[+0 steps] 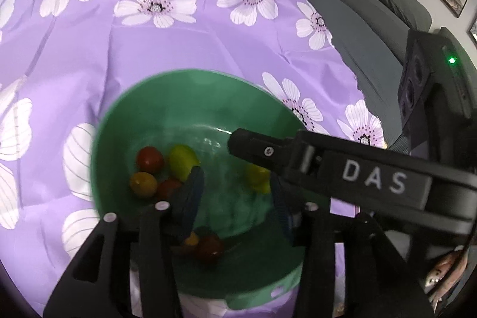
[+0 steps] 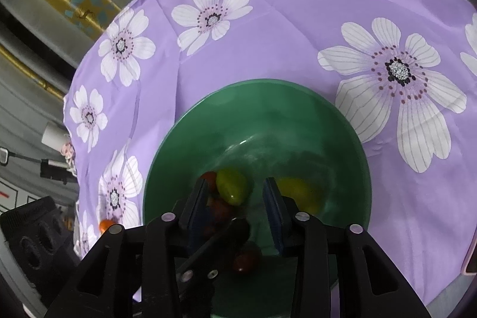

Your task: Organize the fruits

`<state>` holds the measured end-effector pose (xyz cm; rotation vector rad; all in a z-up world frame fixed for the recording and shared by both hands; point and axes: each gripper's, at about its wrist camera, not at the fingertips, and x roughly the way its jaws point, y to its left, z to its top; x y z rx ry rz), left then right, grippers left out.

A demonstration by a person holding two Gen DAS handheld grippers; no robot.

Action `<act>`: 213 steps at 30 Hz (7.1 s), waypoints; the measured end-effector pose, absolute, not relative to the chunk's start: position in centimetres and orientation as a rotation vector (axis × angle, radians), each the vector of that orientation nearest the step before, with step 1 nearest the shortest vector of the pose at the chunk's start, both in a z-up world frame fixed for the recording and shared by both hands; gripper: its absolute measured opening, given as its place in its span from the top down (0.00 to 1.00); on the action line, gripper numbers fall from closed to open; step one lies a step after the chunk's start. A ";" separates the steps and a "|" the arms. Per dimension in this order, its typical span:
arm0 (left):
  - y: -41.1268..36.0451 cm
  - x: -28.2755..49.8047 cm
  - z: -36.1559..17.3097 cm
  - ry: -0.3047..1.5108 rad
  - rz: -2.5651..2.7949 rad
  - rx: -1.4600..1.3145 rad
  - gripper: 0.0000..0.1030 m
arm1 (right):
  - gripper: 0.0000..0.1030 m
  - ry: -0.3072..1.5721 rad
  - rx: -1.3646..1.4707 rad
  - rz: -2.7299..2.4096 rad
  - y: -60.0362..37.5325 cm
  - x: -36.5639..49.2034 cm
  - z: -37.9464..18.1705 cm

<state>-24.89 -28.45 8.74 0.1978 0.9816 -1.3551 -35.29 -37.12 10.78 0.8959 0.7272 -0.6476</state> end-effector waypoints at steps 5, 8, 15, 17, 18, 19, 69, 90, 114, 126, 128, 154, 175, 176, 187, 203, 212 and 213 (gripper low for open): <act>-26.3 -23.7 9.8 0.949 -1.312 0.173 0.48 | 0.47 0.664 0.869 -0.655 -36.4 -35.3 12.2; -24.2 -22.5 10.7 0.918 -1.265 0.152 0.41 | 0.46 0.631 0.849 -0.639 -35.7 -35.0 13.1; -18.9 -19.5 12.4 0.850 -1.124 0.134 0.36 | 0.33 0.599 0.780 -0.607 -33.4 -32.6 14.5; -17.3 -18.4 12.7 0.841 -1.072 0.120 0.36 | 0.32 0.601 0.755 -0.589 -32.6 -31.7 14.7; -16.1 -17.6 12.8 0.835 -1.033 0.112 0.36 | 0.32 0.600 0.737 -0.573 -32.0 -31.1 14.9; -15.3 -17.1 12.9 0.826 -1.004 0.111 0.35 | 0.31 0.598 0.724 -0.560 -31.6 -30.6 15.0; -2.4 -4.4 7.0 0.985 -0.523 -0.122 0.29 | 0.54 1.015 0.601 -0.095 -16.1 -13.5 5.3; -6.8 -8.1 6.4 0.965 -0.673 0.001 0.35 | 0.52 0.987 0.710 -0.299 -22.7 -19.4 6.7; -12.4 -13.0 3.0 1.136 -1.011 0.126 0.55 | 0.52 0.990 0.786 -0.243 -23.4 -19.0 5.9; -12.7 -13.6 3.2 1.108 -1.015 0.120 0.60 | 0.53 1.038 0.762 -0.248 -22.8 -18.5 5.0; -12.7 -13.9 3.9 1.072 -1.018 0.127 0.60 | 0.53 1.022 0.744 -0.247 -22.6 -18.6 5.6; -22.5 -23.2 13.5 0.731 -1.327 0.180 0.60 | 0.53 0.599 0.712 -0.471 -29.9 -31.0 16.4; -29.4 -25.7 9.8 0.932 -1.455 0.182 0.60 | 0.53 0.677 0.822 -0.653 -35.9 -35.8 13.1; -29.4 -25.6 9.7 0.936 -1.456 0.180 0.61 | 0.52 0.679 0.829 -0.653 -36.0 -35.8 12.9; -30.5 -25.6 8.4 1.006 -1.460 0.179 0.62 | 0.52 0.734 0.859 -0.688 -36.8 -35.8 11.7; -28.3 -24.9 9.4 0.947 -1.407 0.169 0.48 | 0.47 0.720 0.865 -0.706 -36.7 -35.7 12.0; -22.9 -21.2 10.7 0.867 -1.216 0.164 0.40 | 0.36 0.644 0.826 -0.588 -34.9 -33.5 13.8; -21.9 -20.5 10.8 0.858 -1.185 0.162 0.39 | 0.36 0.638 0.824 -0.565 -34.6 -33.1 14.0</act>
